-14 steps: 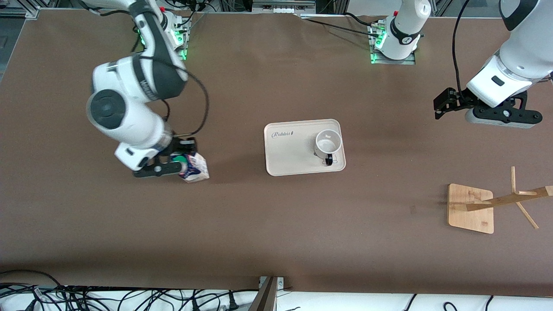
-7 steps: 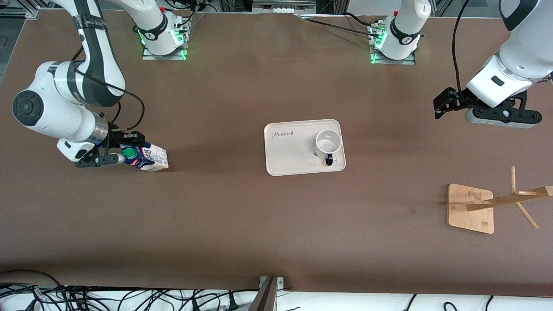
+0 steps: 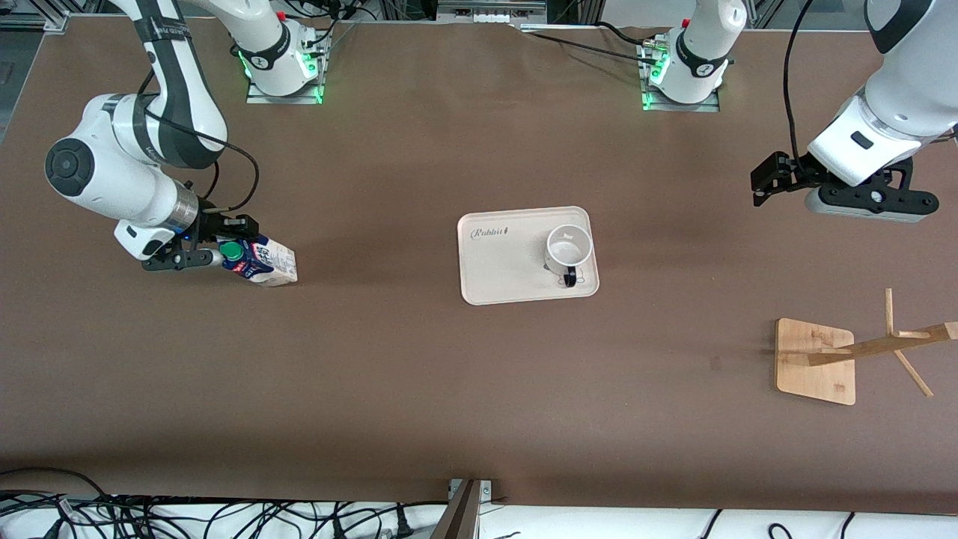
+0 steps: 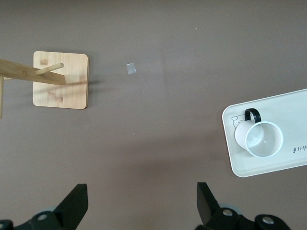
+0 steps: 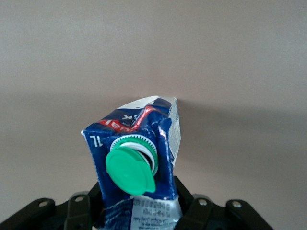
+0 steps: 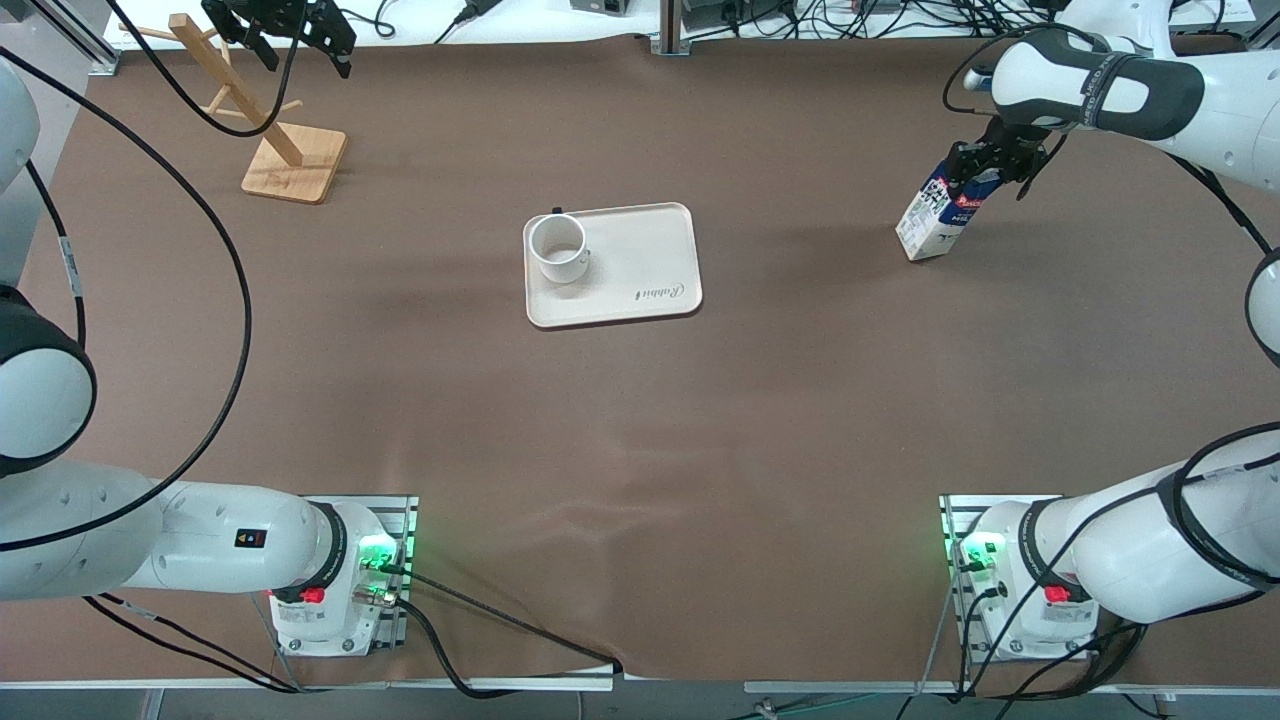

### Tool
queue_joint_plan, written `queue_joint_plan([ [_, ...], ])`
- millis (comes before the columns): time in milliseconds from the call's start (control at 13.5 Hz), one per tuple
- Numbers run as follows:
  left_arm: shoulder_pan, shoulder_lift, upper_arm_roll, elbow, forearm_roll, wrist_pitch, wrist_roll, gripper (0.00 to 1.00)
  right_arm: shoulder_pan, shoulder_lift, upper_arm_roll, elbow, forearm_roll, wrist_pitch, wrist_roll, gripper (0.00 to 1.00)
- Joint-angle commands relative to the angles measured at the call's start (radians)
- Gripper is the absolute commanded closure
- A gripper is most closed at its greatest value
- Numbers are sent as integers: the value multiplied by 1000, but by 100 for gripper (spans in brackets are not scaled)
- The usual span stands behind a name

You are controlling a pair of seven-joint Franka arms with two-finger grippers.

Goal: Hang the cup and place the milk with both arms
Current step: 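Carry the milk carton away from the tray with the right gripper, then lower the carton onto the table while the left gripper reaches the mug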

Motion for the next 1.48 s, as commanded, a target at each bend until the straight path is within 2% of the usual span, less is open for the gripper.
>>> queue_joint_plan([
  [0,6,18,-1,29,14,-30,-1,0,23,-20,2,-4,-85,15,80,45],
  [296,-14,38,-14,37,9,-40,-96,0,23,-14,5,16,-104,9,96,45],
  [665,-14,90,-25,124,3,-112,-156,0,20,17,5,16,-99,19,98,42],
  [739,-20,134,-31,126,1,-110,-153,0,20,22,5,16,-99,25,98,41],
  [813,-26,189,-33,150,-2,-110,-153,0,20,23,5,14,-98,26,98,38],
  [887,-41,250,-33,213,-3,-110,-155,0,19,23,5,16,-98,26,98,27],
  [961,-52,294,-31,280,-5,-119,-156,0,16,23,2,17,-98,24,96,0],
  [1182,-57,317,-33,295,-5,-121,-150,0,17,6,-1,26,-99,13,82,0],
  [1404,-72,381,-31,293,-6,-110,-164,0,14,-4,-7,71,-98,-13,79,0],
])
